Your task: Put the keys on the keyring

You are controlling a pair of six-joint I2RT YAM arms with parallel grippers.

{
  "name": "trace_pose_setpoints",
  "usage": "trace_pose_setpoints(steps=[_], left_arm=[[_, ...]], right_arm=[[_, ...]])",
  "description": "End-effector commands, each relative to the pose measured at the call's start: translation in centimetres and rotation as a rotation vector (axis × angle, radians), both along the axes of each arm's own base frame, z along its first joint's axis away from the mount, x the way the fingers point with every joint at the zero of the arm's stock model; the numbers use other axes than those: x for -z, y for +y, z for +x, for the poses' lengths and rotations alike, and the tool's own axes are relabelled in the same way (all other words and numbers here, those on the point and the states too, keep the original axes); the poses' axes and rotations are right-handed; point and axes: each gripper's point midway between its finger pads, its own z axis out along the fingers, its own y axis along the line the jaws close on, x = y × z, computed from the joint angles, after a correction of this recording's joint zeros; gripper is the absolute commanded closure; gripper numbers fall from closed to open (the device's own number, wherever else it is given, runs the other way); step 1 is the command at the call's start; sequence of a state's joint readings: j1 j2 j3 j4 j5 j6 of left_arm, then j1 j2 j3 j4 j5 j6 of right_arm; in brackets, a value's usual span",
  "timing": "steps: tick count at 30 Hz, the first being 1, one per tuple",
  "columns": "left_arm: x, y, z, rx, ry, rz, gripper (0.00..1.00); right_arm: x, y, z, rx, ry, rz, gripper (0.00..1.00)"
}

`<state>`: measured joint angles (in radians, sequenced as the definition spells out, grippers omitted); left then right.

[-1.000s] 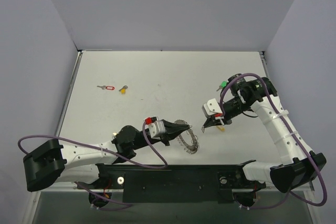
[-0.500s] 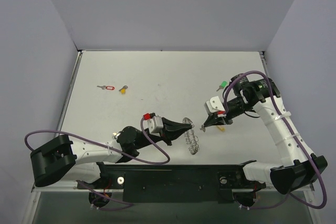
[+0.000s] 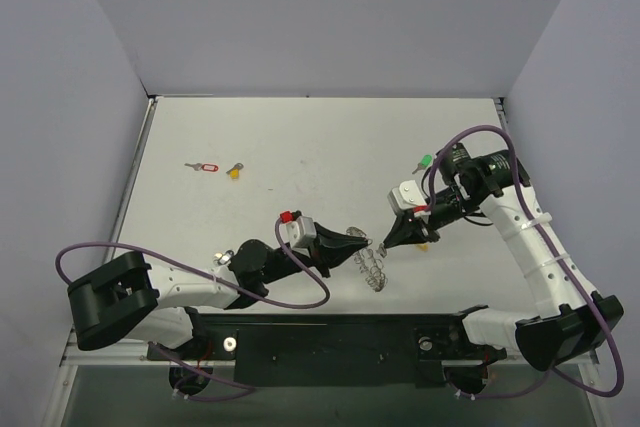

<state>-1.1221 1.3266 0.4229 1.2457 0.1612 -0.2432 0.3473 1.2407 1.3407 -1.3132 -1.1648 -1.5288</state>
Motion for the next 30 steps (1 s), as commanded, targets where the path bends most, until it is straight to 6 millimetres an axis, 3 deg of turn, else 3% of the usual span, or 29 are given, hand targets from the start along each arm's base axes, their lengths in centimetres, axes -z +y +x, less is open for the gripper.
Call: trace_pose_setpoints(steps=[1,10,23,30], left_arm=[[-5.4,1.4,-0.2,0.005,-0.055,-0.212,1.00],[-6.2,2.5,0.0,0.031,0.006,-0.309,1.00],[-6.5,2.6,-1.0,0.075,-0.018,-0.308,1.00],[-6.9,2.8,-1.6,0.104,-0.042,-0.318,1.00]], right_arm=[[-0.4,-0.1,-3.3,0.003,0.202,0.006,1.00],[-0.4,0.8,-2.3,0.066,0.263,0.030,1.00],[1.0,1.1,0.1,0.173,0.302,0.003,1.00],[1.5,1.2,0.4,0.194,0.323,-0.008,1.00]])
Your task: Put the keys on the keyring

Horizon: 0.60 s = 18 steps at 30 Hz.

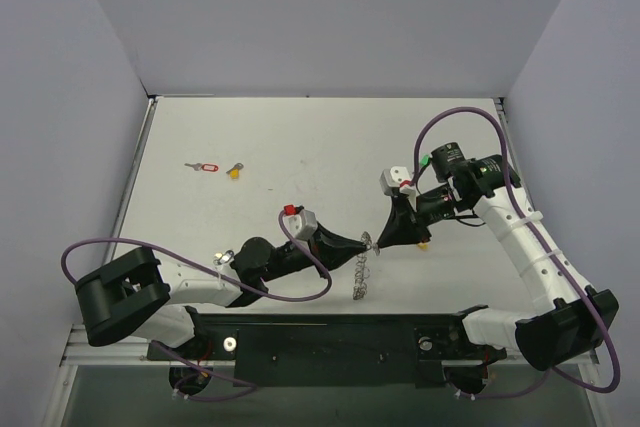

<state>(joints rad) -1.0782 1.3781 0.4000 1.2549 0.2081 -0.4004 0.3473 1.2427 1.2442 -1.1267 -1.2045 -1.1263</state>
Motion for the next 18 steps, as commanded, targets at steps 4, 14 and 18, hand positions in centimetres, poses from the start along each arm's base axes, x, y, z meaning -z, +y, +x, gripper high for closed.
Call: trace_pose_setpoints(steps=[4,14,18], left_arm=[[-9.4,3.0,-2.0,0.033,-0.207,-0.343,1.00],[-7.9,2.6,-2.8,0.048,-0.447,-0.131,1.00],[-6.4,2.2,-2.2,0.026,-0.592,0.099,1.00]], right_arm=[[-0.2,0.3,-0.1,0.017,0.050,0.024,1.00],[0.2,0.1,-0.3,0.010,0.048,0.021,1.00],[0.3,-0.1,-0.6,-0.004,0.041,0.019,1.00]])
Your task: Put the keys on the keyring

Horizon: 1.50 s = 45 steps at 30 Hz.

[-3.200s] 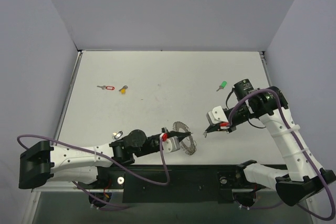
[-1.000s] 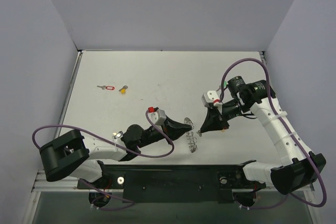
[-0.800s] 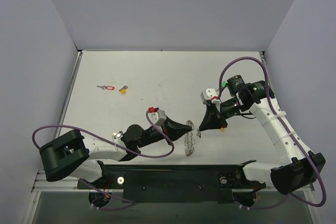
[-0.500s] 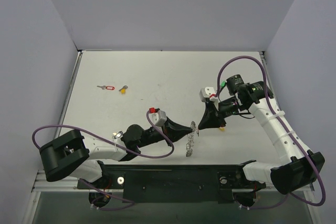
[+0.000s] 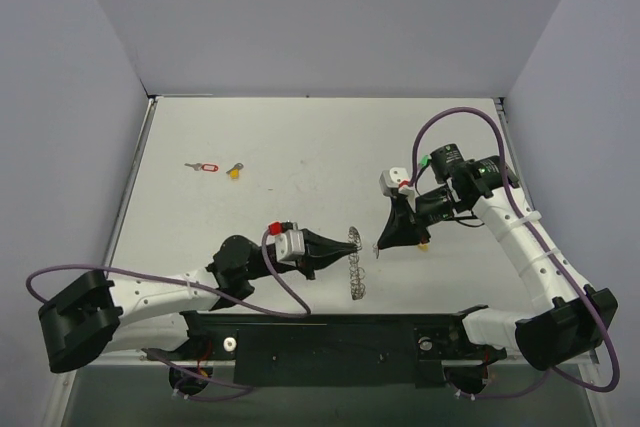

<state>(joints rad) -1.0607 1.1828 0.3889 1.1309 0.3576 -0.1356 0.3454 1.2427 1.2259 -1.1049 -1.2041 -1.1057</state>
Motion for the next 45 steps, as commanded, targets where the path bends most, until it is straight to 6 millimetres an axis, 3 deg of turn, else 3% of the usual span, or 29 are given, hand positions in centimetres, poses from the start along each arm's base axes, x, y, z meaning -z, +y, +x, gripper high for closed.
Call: trace_pose_setpoints(steps=[1,2,6,16,45], left_arm=[[-1.9,0.2,-0.1,-0.034,-0.305,0.135,1.00],[-2.6,0.4,-0.1,-0.042,-0.327,0.134,1.00],[-1.6,0.8,0.0,-0.043,-0.388,0.210,1.00],[-2.2,0.7,-0.7,-0.019,-0.462,0.226,1.00],[-2.6,0.3,-0.8,-0.032,-0.363,0.108,1.00]], right_arm=[[-0.1,-0.1,-0.7,-0.022,0.022,0.022,1.00],[-0.1,-0.2,-0.9,-0.025,0.028,0.020,1.00],[-0.5,-0.4,-1.5,-0.062,-0.001,0.037,1.00],[-1.0,-0.8,-2.3,-0.096,-0.021,0.071,1.00],[-0.6,-0.8,-2.9,-0.141,-0.038,0.084,1.00]])
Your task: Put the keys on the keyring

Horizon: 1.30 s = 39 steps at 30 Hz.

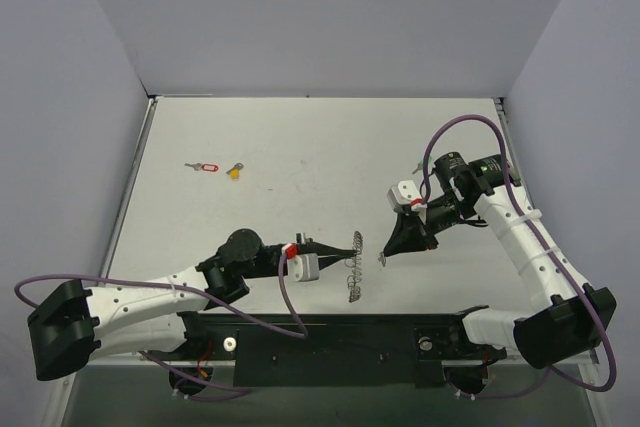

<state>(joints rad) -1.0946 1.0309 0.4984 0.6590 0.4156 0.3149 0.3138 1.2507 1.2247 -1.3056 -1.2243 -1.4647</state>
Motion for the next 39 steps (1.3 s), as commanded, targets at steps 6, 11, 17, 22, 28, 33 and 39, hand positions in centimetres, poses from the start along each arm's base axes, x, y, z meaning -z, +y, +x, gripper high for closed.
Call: trace_pose_setpoints(steps=[6,11,17,22,28,33,39], left_arm=[[-3.3,0.3,-0.1,-0.010,0.018,-0.161,1.00],[-3.9,0.8,-0.2,-0.004,0.072,-0.229,1.00],[-4.3,1.6,0.1,0.000,0.136,-0.287,1.00],[-3.4,1.9,1.0,-0.050,0.190,-0.248,1.00],[-2.7,3.4,1.8,-0.122,0.216,-0.210,1.00],[-3.5,5.3,1.7,-0.168,0.185,-0.153,1.00],[-3.7,7.6,0.1,-0.160,0.150,-0.120,1.00]], right_arm=[[-0.9,0.3,-1.4,-0.014,0.069,0.041,1.00],[-0.9,0.3,-1.4,-0.014,0.070,0.040,1.00],[-0.7,0.2,-1.2,-0.005,0.072,0.025,1.00],[-0.1,-1.3,0.9,0.110,0.110,-0.013,1.00],[1.4,-4.0,3.2,0.268,0.162,-0.098,1.00],[3.1,-6.8,4.8,0.403,0.228,-0.201,1.00],[5.1,-11.8,6.9,0.663,0.307,-0.354,1.00]])
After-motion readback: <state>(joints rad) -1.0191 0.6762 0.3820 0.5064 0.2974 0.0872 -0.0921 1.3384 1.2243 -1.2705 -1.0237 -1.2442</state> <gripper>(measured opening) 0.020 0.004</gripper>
